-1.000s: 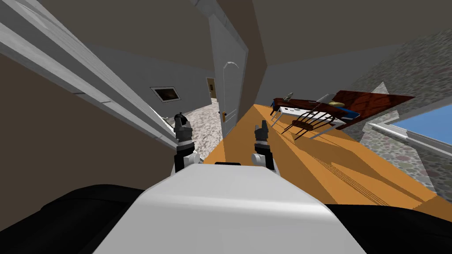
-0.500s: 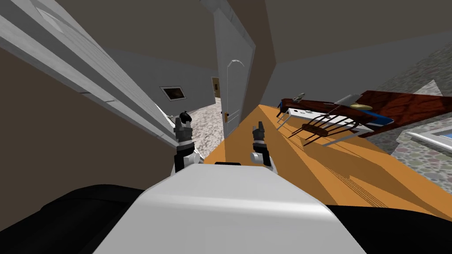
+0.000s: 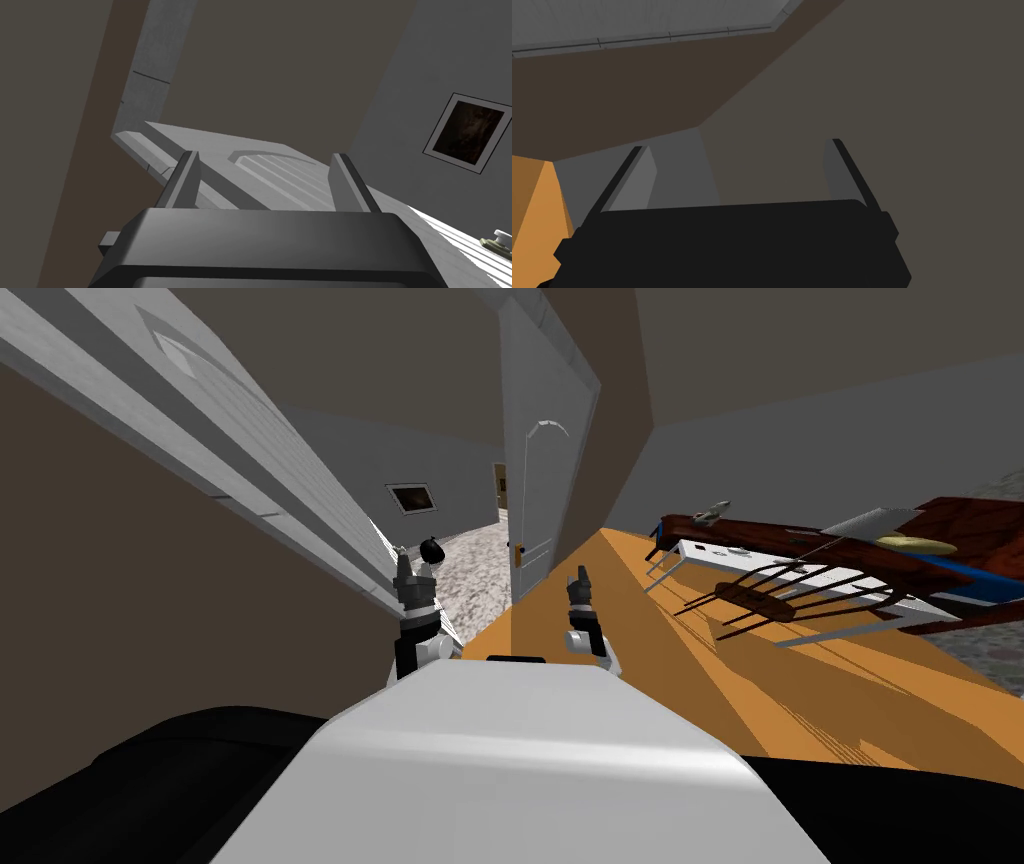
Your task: Push the door open
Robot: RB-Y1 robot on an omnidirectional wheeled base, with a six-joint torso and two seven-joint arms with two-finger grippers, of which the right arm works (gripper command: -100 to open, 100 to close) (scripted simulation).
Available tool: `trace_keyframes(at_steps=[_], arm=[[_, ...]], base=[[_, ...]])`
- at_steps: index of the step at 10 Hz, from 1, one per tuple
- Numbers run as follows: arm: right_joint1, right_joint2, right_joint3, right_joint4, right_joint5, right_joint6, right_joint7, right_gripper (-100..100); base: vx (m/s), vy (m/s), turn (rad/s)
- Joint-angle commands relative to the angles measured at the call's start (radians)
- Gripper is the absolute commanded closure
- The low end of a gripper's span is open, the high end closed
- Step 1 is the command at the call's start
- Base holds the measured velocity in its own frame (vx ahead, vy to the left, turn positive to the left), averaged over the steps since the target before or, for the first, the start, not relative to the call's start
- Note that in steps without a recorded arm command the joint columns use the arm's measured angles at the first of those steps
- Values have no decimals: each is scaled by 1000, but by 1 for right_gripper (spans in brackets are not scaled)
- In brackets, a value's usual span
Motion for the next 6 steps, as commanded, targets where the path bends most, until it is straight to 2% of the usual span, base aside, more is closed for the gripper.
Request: trace_keyframes(at_steps=[1,6], arm=[[-24,-12,-2,47,-1,-6,-13,-100],[-115,-42,-7,204,-2,-21,-49,-100]], base=[[59,-86,196],[68,-112,198]])
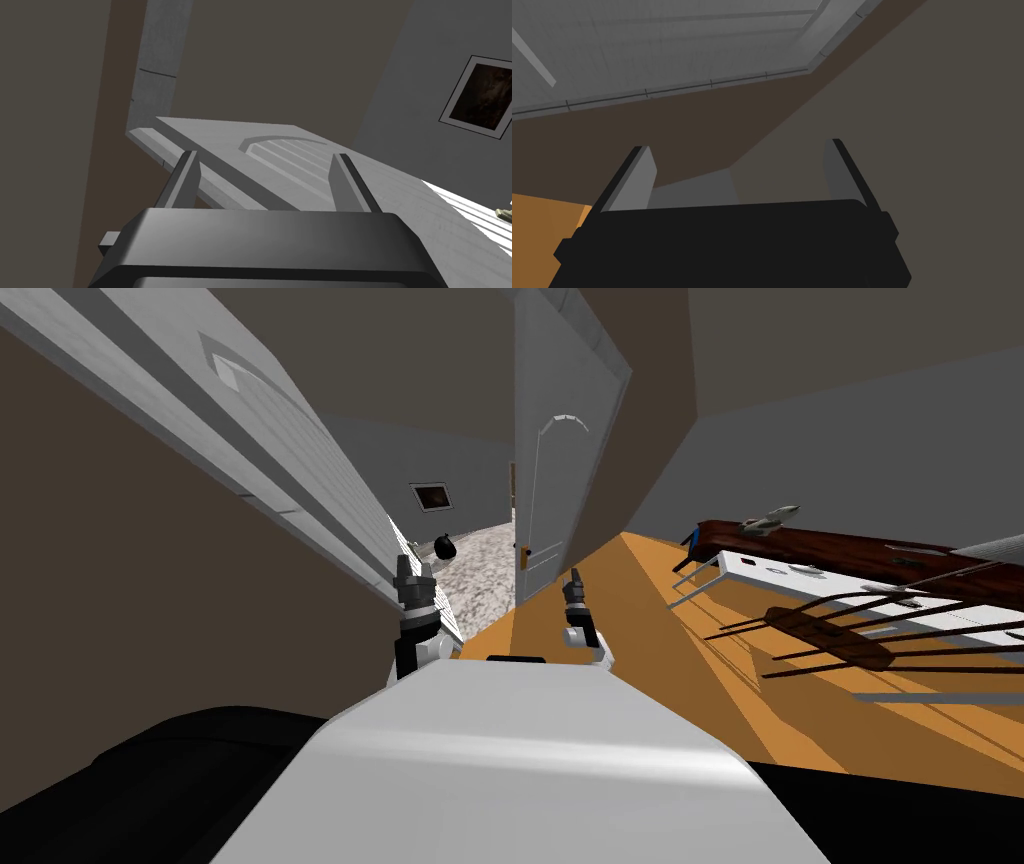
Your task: Push the door open
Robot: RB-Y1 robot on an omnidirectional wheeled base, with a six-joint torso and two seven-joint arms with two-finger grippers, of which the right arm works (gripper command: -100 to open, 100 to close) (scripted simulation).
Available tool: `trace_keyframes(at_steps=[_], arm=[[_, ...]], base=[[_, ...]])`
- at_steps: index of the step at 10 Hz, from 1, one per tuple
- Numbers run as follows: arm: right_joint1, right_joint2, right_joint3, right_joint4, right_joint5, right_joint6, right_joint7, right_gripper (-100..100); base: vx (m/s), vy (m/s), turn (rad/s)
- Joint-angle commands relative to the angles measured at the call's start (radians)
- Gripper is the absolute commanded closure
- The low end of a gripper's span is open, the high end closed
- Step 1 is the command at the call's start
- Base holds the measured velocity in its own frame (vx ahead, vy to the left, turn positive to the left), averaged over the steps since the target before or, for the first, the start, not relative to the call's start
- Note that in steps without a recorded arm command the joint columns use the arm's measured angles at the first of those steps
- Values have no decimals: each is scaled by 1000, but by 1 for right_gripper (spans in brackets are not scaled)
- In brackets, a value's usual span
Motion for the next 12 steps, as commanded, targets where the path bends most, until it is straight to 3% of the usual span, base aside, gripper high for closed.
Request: trace_keyframes(at_steps=[1,2,3,5,6,9,10,12], arm=[[-34,-6,-1,50,1,0,-10,-100],[-53,-12,-2,87,1,-4,-18,-100],[-53,-12,-2,93,1,-4,-18,-100],[-92,-25,-5,152,0,-10,-33,-100],[-92,-25,-5,162,0,-10,-33,-100],[-153,-43,-8,259,-1,-20,-57,-100],[-153,-43,-8,270,-1,-20,-57,-100],[-193,-55,-10,331,-1,-27,-73,-100]], base=[[62,-112,210],[54,-109,215],[33,-66,78],[30,-70,167],[31,-72,74],[41,-99,201],[26,-84,47],[30,-82,161]])
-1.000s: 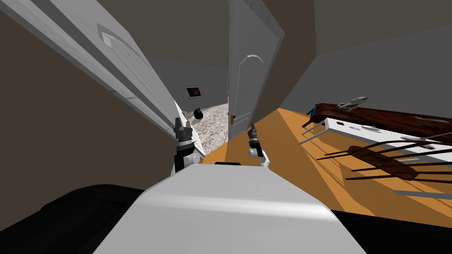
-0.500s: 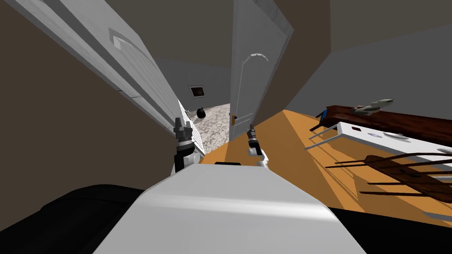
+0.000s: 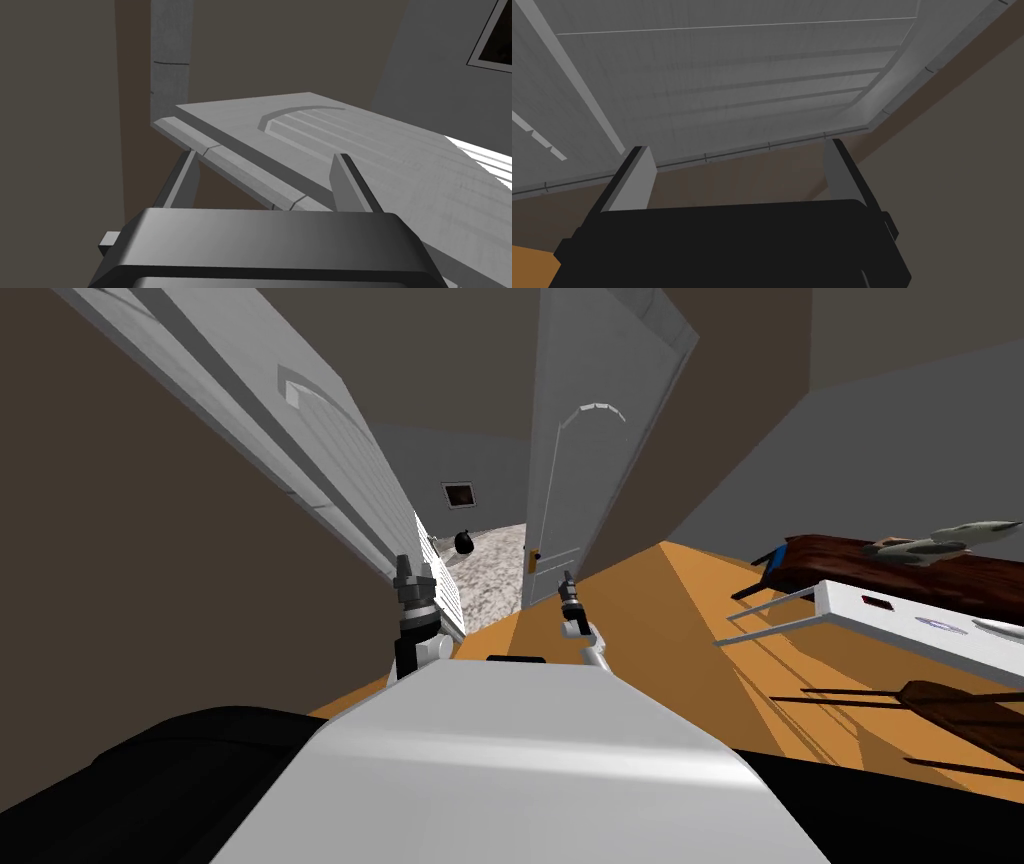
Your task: Push the door open
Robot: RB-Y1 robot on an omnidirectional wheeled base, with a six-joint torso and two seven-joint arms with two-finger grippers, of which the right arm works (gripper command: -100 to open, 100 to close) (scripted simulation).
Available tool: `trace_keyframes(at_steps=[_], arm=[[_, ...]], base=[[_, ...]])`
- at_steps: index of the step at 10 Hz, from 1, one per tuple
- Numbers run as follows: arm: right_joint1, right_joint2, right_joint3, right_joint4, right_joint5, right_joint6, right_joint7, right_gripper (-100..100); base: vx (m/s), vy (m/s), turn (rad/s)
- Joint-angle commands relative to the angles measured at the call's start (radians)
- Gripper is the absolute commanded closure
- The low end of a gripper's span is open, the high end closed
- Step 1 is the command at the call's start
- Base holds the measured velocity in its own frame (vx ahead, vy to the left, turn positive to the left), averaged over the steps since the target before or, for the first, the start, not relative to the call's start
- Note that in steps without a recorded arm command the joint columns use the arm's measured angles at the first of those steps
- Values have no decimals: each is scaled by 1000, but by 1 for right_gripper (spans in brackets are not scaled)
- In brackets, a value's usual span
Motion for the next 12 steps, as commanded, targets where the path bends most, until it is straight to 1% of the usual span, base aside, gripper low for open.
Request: trace_keyframes(at_steps=[1,3,8,9,11,12], arm=[[-15,-2,-1,33,0,-5,-5,-100],[-55,-13,-3,105,0,-11,-21,-100],[-153,-41,-8,270,-2,-28,-59,-100],[-153,-41,-8,280,-2,-28,-59,-100],[-190,-51,-11,341,-2,-34,-74,-100],[-190,-51,-11,346,-2,-34,-74,-100]], base=[[25,-82,89],[28,-87,162],[23,-130,209],[12,-93,72],[5,-75,171],[14,-68,81]])
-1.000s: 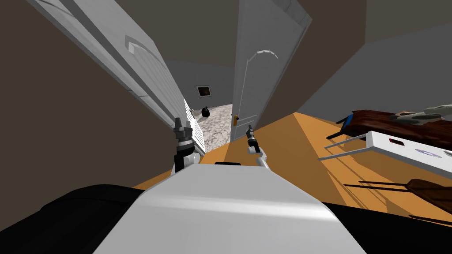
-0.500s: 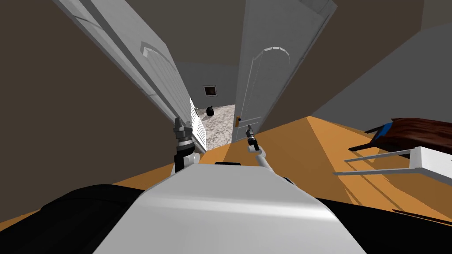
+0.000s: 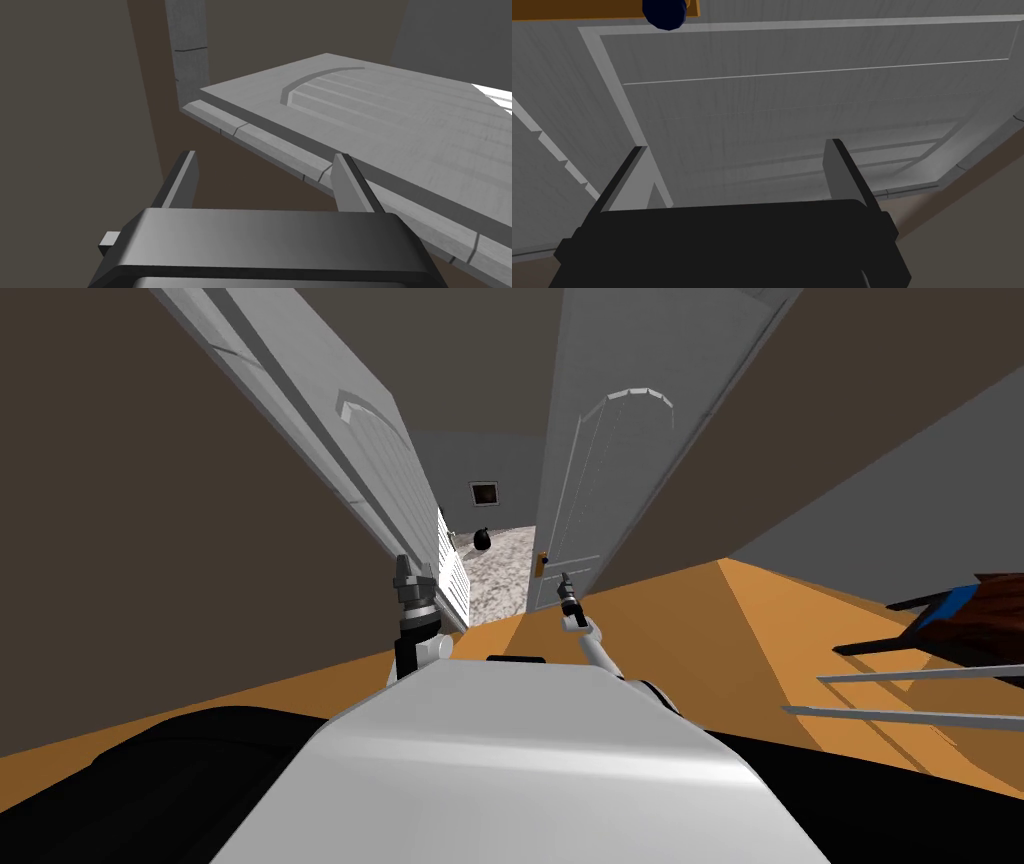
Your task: Push the door open
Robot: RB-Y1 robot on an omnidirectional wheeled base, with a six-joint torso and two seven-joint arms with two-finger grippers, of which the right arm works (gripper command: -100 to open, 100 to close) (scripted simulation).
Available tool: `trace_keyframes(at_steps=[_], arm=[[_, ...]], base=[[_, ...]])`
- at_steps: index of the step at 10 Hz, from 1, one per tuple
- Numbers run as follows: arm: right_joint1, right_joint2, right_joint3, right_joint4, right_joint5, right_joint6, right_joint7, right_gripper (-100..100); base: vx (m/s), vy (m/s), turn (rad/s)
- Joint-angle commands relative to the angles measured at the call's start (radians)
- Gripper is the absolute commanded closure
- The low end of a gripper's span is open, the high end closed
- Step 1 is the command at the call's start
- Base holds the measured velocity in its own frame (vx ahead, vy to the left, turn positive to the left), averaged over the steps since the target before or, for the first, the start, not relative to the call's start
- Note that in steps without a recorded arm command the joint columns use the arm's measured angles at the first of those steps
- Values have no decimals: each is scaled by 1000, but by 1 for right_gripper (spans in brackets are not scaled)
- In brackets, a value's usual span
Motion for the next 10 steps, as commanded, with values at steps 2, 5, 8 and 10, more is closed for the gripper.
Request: trace_keyframes(at_steps=[2,5,8,10], arm=[[-40,-11,-2,65,-1,-7,-16,-100],[-73,-20,-4,133,-1,-12,-29,-100],[-122,-33,-7,219,-2,-20,-48,-100],[-150,-41,-9,268,-2,-25,-59,-100]], base=[[13,-83,189],[7,-82,112],[2,-115,200],[12,-110,193]])
